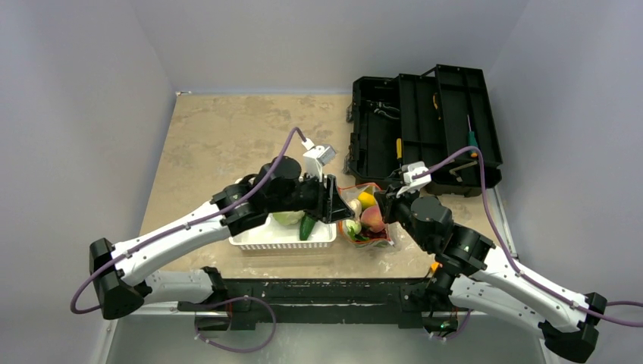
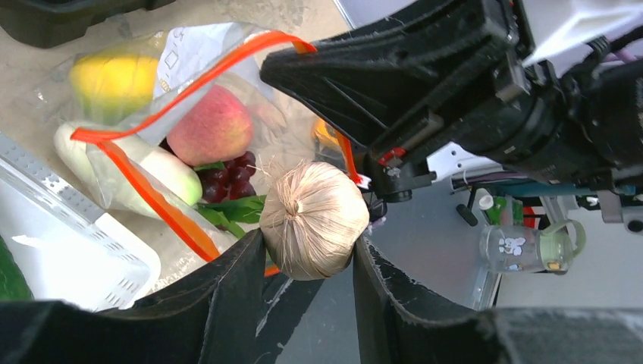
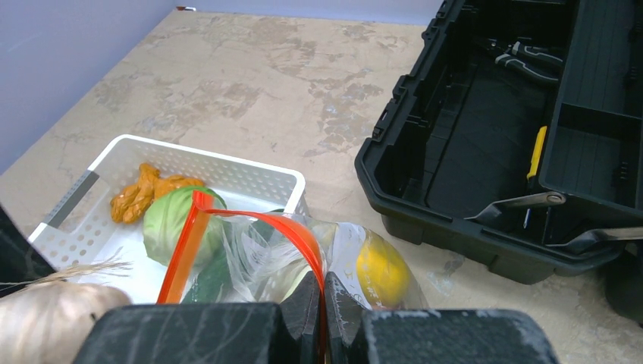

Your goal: Place the food in the zip-top bag and seal the zipper

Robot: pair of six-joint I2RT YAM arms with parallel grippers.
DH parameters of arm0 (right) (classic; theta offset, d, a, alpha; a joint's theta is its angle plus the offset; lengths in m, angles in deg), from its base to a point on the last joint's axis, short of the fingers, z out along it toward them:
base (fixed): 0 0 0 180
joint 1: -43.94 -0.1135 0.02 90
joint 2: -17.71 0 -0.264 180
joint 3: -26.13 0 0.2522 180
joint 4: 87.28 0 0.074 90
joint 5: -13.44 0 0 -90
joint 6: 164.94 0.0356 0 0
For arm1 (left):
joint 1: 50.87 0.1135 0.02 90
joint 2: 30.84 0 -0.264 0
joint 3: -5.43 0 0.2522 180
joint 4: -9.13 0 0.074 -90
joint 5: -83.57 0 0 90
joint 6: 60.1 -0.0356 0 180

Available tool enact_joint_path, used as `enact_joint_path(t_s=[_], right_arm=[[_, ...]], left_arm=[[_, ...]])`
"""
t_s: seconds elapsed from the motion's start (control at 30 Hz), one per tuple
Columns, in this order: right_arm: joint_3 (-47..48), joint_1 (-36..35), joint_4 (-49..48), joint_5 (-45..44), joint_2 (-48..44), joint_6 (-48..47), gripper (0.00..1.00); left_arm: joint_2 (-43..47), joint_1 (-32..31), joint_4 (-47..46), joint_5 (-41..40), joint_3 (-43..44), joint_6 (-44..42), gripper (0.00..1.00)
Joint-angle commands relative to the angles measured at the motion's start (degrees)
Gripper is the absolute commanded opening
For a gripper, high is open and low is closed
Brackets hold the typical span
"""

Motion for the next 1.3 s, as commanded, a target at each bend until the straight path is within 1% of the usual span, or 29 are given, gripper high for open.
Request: enact_joint_path(t_s=[0.0, 0.07, 0.23, 0.27, 0.3, 0.4, 0.43, 0.5, 0.6, 0.8, 0.97, 1.27], right_arm=[[0.1, -0.1, -0.9, -0.4, -0.8, 0.3, 0.00], [0.1, -0.1, -1.0, -0.4, -0.8, 0.3, 0.00], [0.1, -0.1, -0.7, -0.4, -1.1, 0.3, 0.00], [0.1, -0.1, -0.6, -0.4, -1.0, 0.4, 0.00], [0.1, -0.1, -0.6, -0.4, -1.1, 0.3, 0.00], [0.1, -0.1, -0.6, -0.4, -1.2, 0.3, 0.00], [0.1, -0.1, -0.6, -0.4, -1.1, 0.3, 0.00], [0.1, -0.1, -0.7, -0.4, -1.1, 0.3, 0.00], [0.1, -0.1, -0.9, -0.3, -1.0, 0.2, 0.00], [0.1, -0.1, -1.1, 0.0, -0.7, 0.2, 0.00], [-0.1, -0.1, -1.2, 0.1, -0.7, 0.2, 0.00], [-0.1, -0.1, -1.3, 0.2, -0.5, 0.2, 0.00]], left_arm=[[-3.1, -0.1, -0.5, -2.8, 4.4, -0.7, 0.33], [-4.8, -0.2, 0.7, -4.5, 5.4, -0.7, 0.35], [-9.6, -0.1, 3.7, -5.7, 9.5, -1.7, 0.42], [-10.5, -0.1, 4.0, -5.8, 10.0, -1.8, 0.45], [-11.1, -0.1, 4.4, -6.0, 10.6, -1.9, 0.50], [-12.5, -0.1, 5.2, -7.0, 11.8, -2.5, 0.69], [-12.9, -0.1, 5.9, -7.6, 12.4, -2.9, 0.73], [-13.7, -0.1, 7.7, -8.8, 13.8, -3.7, 0.76], [-13.5, -0.2, 8.8, -9.7, 14.4, -4.4, 0.77], [-9.4, 0.0, 9.4, -10.6, 12.9, -5.2, 0.78], [-1.5, 1.9, 8.5, -11.5, 5.9, -3.8, 0.77], [9.0, 9.0, 11.9, -11.8, -4.6, -3.3, 0.77]])
